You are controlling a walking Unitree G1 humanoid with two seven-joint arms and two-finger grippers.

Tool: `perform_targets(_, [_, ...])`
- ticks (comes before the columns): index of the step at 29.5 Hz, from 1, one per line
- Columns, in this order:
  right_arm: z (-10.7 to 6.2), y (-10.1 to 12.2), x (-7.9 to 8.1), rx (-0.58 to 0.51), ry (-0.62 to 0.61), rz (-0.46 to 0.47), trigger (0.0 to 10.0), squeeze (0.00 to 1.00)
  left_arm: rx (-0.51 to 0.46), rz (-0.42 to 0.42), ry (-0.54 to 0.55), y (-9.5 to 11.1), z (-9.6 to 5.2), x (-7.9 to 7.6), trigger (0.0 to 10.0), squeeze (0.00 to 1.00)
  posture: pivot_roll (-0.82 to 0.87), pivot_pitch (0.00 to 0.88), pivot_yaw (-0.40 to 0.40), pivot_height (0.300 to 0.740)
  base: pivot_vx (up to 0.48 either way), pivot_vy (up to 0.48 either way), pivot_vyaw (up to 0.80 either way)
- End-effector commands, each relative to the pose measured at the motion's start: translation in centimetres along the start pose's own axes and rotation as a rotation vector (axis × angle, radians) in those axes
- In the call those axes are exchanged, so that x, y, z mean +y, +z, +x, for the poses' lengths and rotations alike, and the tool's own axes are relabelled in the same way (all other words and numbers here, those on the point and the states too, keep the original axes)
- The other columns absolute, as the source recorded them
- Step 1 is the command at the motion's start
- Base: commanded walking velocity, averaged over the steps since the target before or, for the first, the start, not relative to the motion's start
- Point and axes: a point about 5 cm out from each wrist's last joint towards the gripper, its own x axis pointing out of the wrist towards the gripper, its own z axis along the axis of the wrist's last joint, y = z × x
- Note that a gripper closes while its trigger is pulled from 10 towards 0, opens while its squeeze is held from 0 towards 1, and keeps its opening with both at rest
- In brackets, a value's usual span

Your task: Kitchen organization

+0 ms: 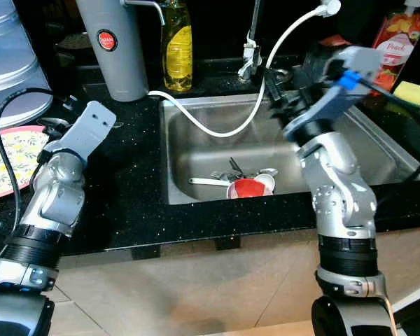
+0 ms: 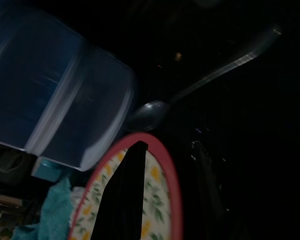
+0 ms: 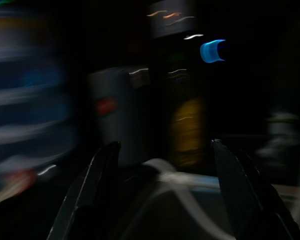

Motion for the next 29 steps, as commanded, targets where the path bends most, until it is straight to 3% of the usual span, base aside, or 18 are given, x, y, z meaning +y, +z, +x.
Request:
perform_targets(1, [-0.3,0.0,1.4,0.024,0.124,0.008,10.0,0.00,0.033,0.041,-0.020,-0.8,-0.4,-0.3,10.0,0.00,-0.05,0.152,0.063,0.740,0.000,0.000,0.00])
perform_targets(3, [-1.0,-0.2,2.6,0.065,0.248,-0.005,10.0,0.00,0.043,0.044,-0.029,-1.0,-0.7,-0.3,10.0,0.00,-0.05,0.152,0.065,0.740,0.000,0.000,0.00])
perform_targets(5, [-1.7,-0.4,3.3,0.083,0.340,-0.077,10.0,0.00,0.074,-0.009,-0.065,-1.2,-1.3,-0.6,10.0,0.00,-0.05,0.150,0.066,0.740,0.000,0.000,0.00])
perform_targets(9, [-2.6,-0.6,4.0,0.128,0.464,-0.069,10.0,0.00,0.138,-0.010,-0.107,-2.4,-2.1,-1.3,10.0,0.00,-0.05,0.146,0.074,0.740,0.000,0.000,0.00])
perform_targets(15, [-2.8,-1.1,4.1,0.159,0.468,-0.066,10.0,0.00,0.196,0.055,-0.081,-4.4,-1.9,-0.7,10.0,0.00,-0.04,0.141,0.074,0.740,0.000,0.000,0.00])
perform_targets(29, [-2.7,-1.4,3.7,0.171,0.428,-0.060,10.0,0.00,0.303,0.071,-0.014,-7.2,-1.0,0.6,10.0,0.00,-0.06,0.141,0.070,0.740,0.000,0.000,0.00])
